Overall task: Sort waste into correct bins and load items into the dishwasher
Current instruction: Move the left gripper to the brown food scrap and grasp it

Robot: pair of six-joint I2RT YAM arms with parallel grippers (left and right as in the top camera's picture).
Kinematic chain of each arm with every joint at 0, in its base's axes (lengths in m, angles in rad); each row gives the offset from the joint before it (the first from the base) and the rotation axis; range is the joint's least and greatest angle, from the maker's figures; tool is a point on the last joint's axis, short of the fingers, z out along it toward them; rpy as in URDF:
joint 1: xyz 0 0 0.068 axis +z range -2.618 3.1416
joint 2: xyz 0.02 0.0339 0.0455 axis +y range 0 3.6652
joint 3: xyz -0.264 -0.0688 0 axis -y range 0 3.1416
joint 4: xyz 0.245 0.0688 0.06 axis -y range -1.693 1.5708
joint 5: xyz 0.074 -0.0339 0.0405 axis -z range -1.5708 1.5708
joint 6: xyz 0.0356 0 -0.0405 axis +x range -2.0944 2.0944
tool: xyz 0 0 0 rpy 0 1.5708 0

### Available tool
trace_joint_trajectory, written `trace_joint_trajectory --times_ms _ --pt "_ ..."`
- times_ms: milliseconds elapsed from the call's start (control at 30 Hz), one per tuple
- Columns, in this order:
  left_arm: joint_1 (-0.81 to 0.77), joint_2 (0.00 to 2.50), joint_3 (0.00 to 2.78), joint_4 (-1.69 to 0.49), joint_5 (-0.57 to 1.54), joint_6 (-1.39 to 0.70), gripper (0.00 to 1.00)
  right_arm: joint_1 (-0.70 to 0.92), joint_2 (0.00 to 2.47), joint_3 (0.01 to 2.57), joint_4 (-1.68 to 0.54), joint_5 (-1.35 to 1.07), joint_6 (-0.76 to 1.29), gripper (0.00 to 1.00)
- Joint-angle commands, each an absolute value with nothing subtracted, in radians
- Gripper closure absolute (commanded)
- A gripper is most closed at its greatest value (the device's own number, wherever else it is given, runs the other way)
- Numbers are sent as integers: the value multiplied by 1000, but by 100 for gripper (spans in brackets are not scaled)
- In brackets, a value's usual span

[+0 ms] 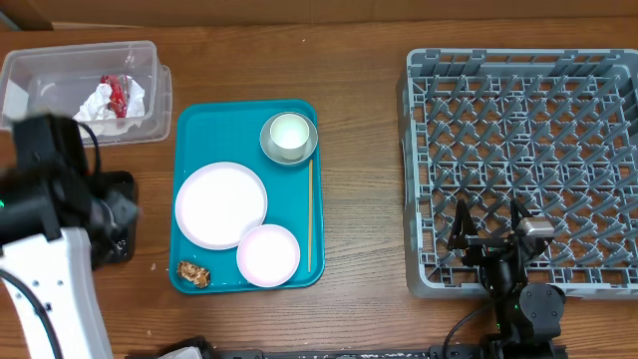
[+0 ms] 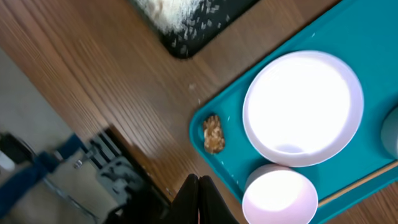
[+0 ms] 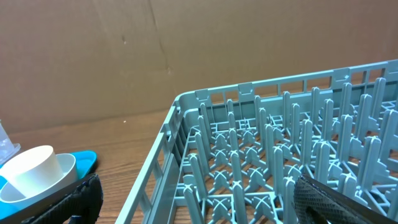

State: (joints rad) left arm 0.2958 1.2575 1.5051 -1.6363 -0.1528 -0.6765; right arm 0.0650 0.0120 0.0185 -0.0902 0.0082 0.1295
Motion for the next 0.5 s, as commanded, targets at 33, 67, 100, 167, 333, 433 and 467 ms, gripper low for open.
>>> trace_joint_trajectory --times_ms 33,67,100,167,333,433,467 --pt "295 1212 1298 -1553 -114 -834 96 60 3 8 -82 22 123 0" --pt "295 1214 1248 -1519 -114 -843 96 60 3 8 -82 22 123 0" --pt "294 1216 1201 -1486 -114 -842 96 60 3 8 -82 22 123 0" --pt "294 1222 1113 -1431 -107 -842 96 60 3 8 -82 22 123 0" --pt "294 1237 923 -1342 -60 -842 96 60 3 8 -82 22 123 0" --pt "294 1237 845 -1287 -15 -831 55 60 3 8 -82 22 123 0" --pt "294 1237 825 -1260 -6 -818 42 60 3 8 -82 22 123 0"
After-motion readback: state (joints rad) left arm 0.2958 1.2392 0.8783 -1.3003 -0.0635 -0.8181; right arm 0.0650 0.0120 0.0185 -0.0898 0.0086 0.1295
